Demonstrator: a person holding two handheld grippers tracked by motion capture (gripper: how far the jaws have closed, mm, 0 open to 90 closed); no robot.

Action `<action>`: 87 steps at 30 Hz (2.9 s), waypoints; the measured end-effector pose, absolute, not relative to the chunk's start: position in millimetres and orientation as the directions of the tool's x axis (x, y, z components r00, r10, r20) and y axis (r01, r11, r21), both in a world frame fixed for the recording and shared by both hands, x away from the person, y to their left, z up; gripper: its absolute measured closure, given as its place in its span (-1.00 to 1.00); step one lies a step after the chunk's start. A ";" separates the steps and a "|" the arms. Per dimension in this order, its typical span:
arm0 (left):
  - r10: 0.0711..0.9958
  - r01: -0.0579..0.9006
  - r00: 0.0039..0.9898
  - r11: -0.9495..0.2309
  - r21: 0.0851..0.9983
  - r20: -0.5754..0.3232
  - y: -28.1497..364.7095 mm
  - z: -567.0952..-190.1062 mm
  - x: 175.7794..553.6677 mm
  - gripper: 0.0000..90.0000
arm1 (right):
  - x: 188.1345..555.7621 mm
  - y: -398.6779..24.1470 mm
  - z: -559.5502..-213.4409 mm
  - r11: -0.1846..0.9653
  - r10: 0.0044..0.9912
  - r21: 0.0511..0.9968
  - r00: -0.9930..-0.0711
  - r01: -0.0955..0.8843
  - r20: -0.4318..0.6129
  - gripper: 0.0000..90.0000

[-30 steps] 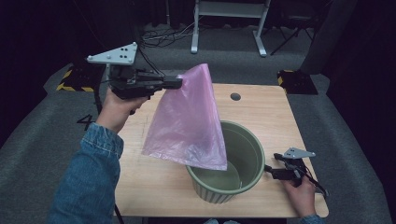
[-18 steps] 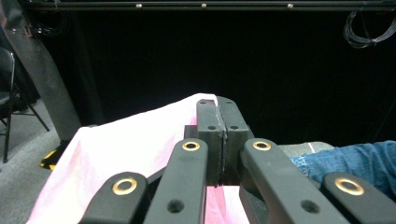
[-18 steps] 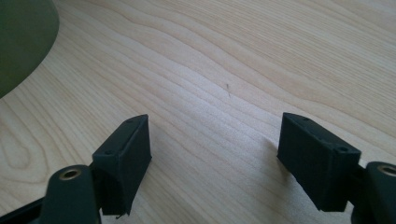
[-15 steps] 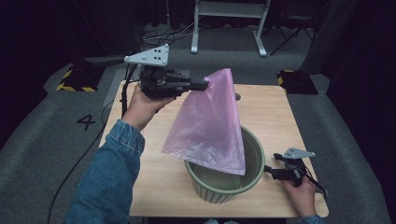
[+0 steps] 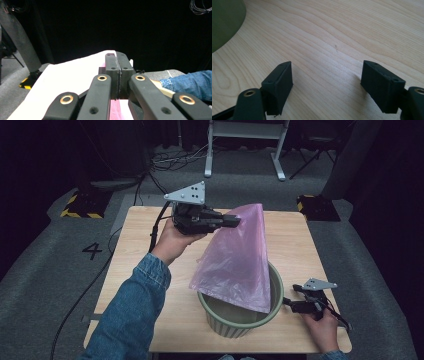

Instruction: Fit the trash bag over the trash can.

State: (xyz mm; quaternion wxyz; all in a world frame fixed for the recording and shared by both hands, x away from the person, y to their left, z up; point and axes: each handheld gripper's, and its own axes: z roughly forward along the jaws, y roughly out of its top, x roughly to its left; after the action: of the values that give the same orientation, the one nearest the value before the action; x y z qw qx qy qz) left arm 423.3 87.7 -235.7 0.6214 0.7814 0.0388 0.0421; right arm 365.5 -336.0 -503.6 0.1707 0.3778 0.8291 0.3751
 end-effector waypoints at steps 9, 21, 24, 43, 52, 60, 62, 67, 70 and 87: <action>0.094 0.004 0.995 -0.276 0.961 0.023 85.8 -259.4 404.9 0.98 | 365.5 -336.0 -503.6 0.433 0.754 0.751 -0.656 0.499 0.001 -0.44; 0.064 0.038 0.998 -0.334 0.942 -0.017 90.4 -294.1 383.4 0.98 | 365.6 -335.9 -503.6 0.434 0.754 0.751 -0.657 0.498 0.000 -0.44; 0.066 0.061 0.997 -0.355 0.933 -0.041 93.0 -303.6 377.9 0.98 | 365.6 -335.9 -503.6 0.434 0.754 0.751 -0.657 0.499 0.001 -0.44; 0.069 0.136 0.991 -0.456 0.880 -0.117 93.8 -332.3 366.7 0.96 | 363.7 -338.6 -499.4 0.441 0.743 0.744 -0.669 0.502 0.010 0.02; 0.087 0.121 0.992 -0.500 0.857 -0.089 93.1 -336.2 355.3 0.89 | 358.3 -339.9 -465.8 0.422 0.715 0.786 -0.699 0.452 0.018 0.07; 0.120 0.172 0.984 -0.434 0.884 -0.133 105.8 -339.7 357.6 0.38 | 357.7 -337.6 -416.8 0.401 0.692 0.844 -0.722 0.355 -0.025 0.04; 0.149 0.174 0.981 -0.413 0.894 -0.122 109.7 -339.3 357.1 0.09 | 360.7 -336.8 -407.7 0.396 0.684 0.850 -0.729 0.348 -0.020 0.03; 0.183 0.176 0.976 -0.339 0.924 -0.118 125.9 -337.6 356.4 -0.08 | 370.6 -332.9 -389.1 0.389 0.670 0.855 -0.742 0.343 -0.007 0.01; 0.207 0.187 0.970 -0.315 0.931 -0.125 132.8 -336.1 356.1 -0.11 | 375.8 -327.7 -377.1 0.393 0.656 0.858 -0.755 0.331 -0.010 -0.01; 0.275 0.226 0.950 -0.281 0.933 -0.147 129.0 -331.4 378.6 -0.18 | 393.9 -279.3 -314.7 0.383 0.541 0.892 -0.841 0.239 -0.007 -0.07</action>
State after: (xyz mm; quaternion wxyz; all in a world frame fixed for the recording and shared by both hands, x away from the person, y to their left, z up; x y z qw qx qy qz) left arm 378.6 129.0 -331.4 0.5786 0.8002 0.1565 0.0214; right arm 393.9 -279.3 -314.7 0.1503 0.2385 0.8178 0.5017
